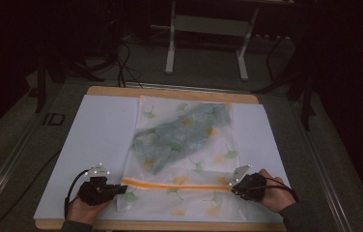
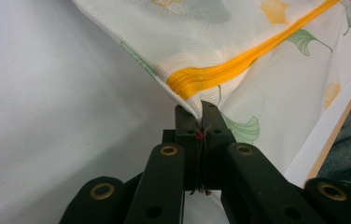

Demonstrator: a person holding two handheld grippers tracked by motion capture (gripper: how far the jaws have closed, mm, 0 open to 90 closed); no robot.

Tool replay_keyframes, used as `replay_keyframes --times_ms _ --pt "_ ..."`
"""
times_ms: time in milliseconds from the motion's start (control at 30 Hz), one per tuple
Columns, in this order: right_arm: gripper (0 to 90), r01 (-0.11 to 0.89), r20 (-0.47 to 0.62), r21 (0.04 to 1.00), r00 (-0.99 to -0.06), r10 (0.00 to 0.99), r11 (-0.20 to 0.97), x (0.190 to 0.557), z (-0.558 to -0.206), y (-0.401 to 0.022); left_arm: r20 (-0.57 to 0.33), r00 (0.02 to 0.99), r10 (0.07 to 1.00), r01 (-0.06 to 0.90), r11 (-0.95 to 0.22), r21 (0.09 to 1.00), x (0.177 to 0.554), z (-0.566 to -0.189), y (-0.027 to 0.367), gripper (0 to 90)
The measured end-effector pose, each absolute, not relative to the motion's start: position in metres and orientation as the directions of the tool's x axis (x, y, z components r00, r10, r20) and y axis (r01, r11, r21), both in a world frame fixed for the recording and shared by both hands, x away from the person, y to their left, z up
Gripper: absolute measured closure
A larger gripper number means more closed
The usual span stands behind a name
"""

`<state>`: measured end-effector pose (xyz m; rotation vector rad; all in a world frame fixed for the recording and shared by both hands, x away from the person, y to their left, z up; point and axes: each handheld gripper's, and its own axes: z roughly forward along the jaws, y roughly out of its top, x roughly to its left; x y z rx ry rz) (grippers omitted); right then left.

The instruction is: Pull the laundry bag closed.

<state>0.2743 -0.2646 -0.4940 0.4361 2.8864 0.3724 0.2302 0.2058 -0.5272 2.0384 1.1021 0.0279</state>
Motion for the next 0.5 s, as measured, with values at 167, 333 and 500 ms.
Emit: replay_keyframes --times_ms 167,333,500 --pt "84.8 0.292 -0.143 0.272 -0.93 0.338 0.917 0.274 -0.495 -0.282 -0.34 0.627 0.701 0.696 -0.309 0.648 0.228 -0.528 0.204 88.3" --pt "84.2 0.312 -0.119 0.294 -0.926 0.359 0.903 0.274 -0.498 -0.287 -0.323 0.632 0.705 0.691 -0.323 0.647 0.226 -0.528 0.203 85.0" --pt "74.4 0.349 -0.085 0.334 -0.914 0.397 0.876 0.277 -0.498 -0.293 -0.33 0.61 0.72 0.693 -0.282 0.664 0.225 -0.526 0.216 72.5"
